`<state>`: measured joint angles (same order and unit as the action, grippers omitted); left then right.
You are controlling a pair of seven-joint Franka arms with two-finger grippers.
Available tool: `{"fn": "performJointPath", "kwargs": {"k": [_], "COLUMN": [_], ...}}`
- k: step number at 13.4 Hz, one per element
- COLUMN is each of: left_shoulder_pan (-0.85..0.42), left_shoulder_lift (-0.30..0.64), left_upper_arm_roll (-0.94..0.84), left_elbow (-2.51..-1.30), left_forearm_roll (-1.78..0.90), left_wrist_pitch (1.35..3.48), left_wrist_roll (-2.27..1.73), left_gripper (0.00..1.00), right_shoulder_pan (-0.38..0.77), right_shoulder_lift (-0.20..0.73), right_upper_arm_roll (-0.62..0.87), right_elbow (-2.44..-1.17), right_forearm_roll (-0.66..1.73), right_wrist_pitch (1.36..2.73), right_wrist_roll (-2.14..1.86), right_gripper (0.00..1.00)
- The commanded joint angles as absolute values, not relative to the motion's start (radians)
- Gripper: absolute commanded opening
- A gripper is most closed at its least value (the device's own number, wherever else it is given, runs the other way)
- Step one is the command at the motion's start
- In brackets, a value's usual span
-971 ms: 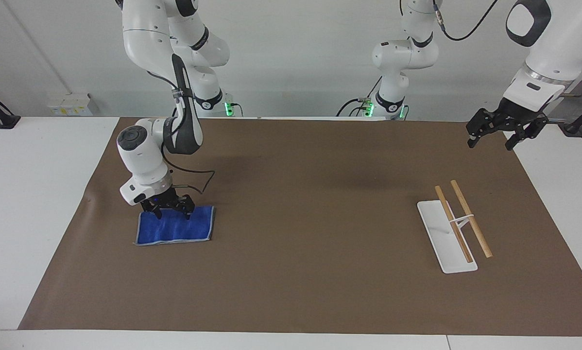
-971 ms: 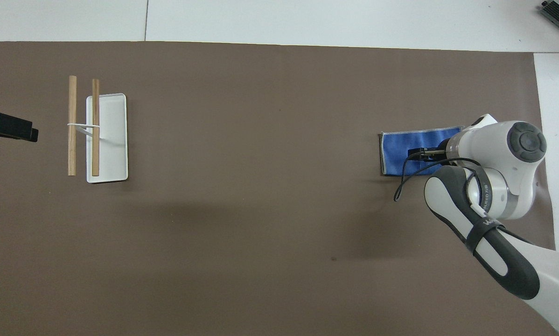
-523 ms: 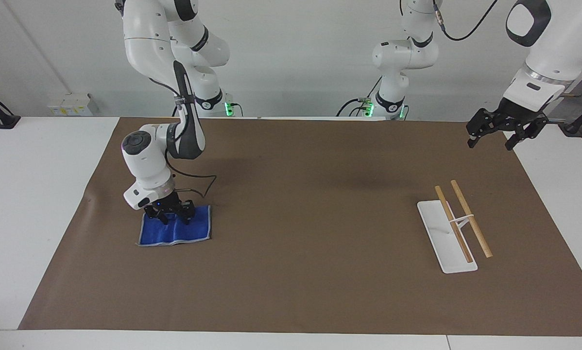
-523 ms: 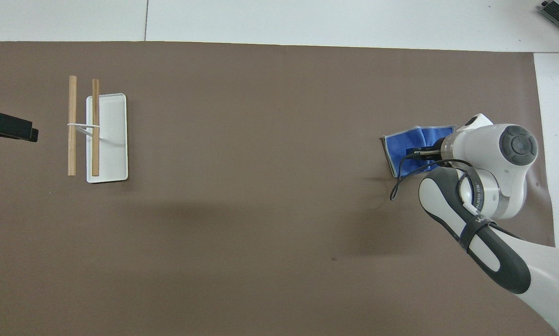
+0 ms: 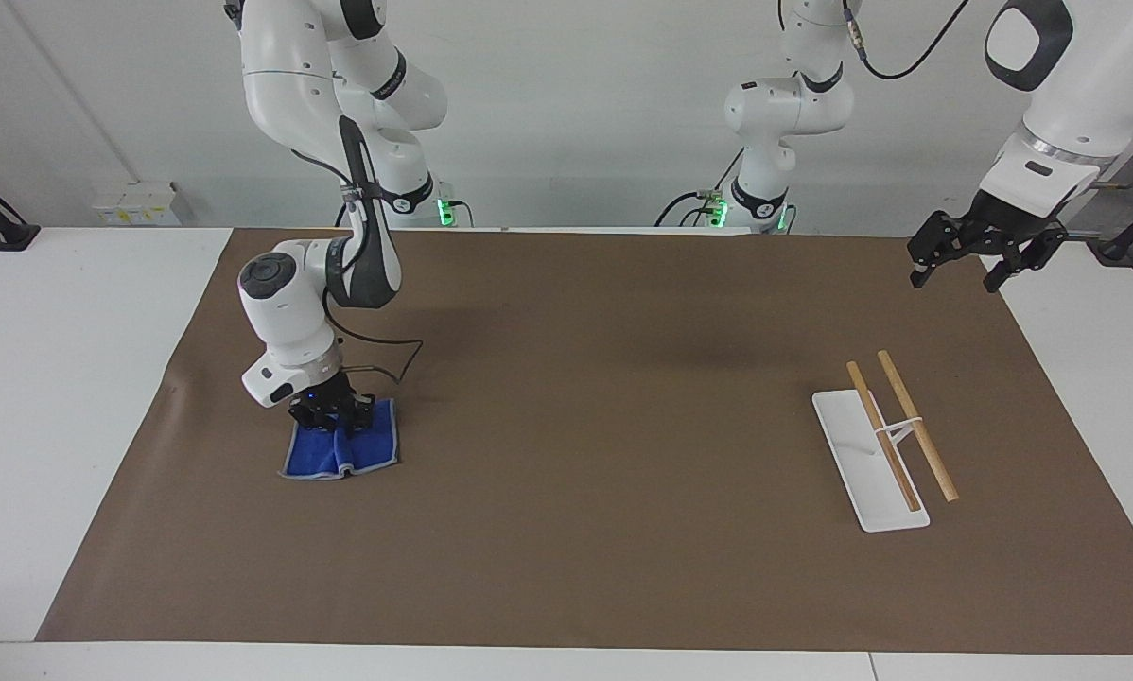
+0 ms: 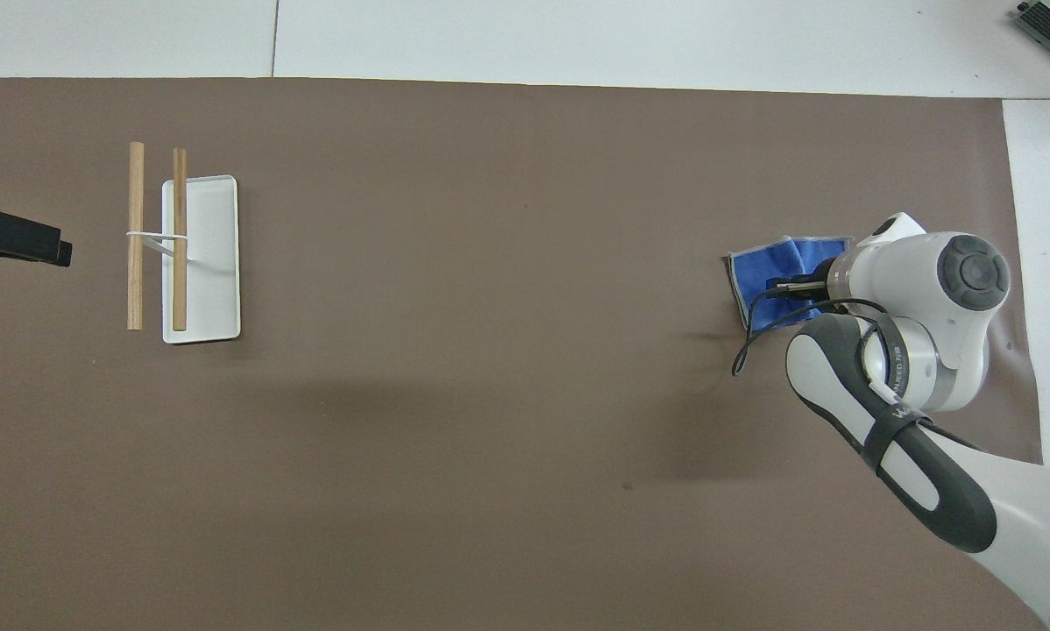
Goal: Right arm passes towel to left arm to hang
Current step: 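Lower the right gripper and pinch the blue towel's edge, then lift the towel with the right gripper while the left gripper reaches forward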
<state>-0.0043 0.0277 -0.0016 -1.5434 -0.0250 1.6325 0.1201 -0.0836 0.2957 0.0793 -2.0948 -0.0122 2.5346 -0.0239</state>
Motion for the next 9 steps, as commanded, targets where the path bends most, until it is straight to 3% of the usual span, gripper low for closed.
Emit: {"fn": "performJointPath", "kwargs": {"k": [1,9], "left_shoulder_pan": [0.006,0.006], "left_shoulder_lift": [-0.002,-0.002], "left_upper_arm_roll": [-0.006,-0.006], "left_elbow": [-1.575,-1.575], "left_forearm_roll": [-0.031,-0.031], "left_wrist_pitch": [1.628,1.628], "left_wrist_roll": [0.13,0.13], "left_gripper": [1.0,1.0], "right_shoulder_pan": [-0.074,-0.002], "right_shoulder_lift": [0.239,0.192], "right_upper_arm_roll": [0.112,0.261], "right_elbow": [-2.103,-1.958], "right_forearm_roll": [0.043,0.42], "right_wrist_pitch": [2.5,2.447], "right_wrist_roll": [-0.037,0.11], "right_gripper": [0.0,0.0]}}
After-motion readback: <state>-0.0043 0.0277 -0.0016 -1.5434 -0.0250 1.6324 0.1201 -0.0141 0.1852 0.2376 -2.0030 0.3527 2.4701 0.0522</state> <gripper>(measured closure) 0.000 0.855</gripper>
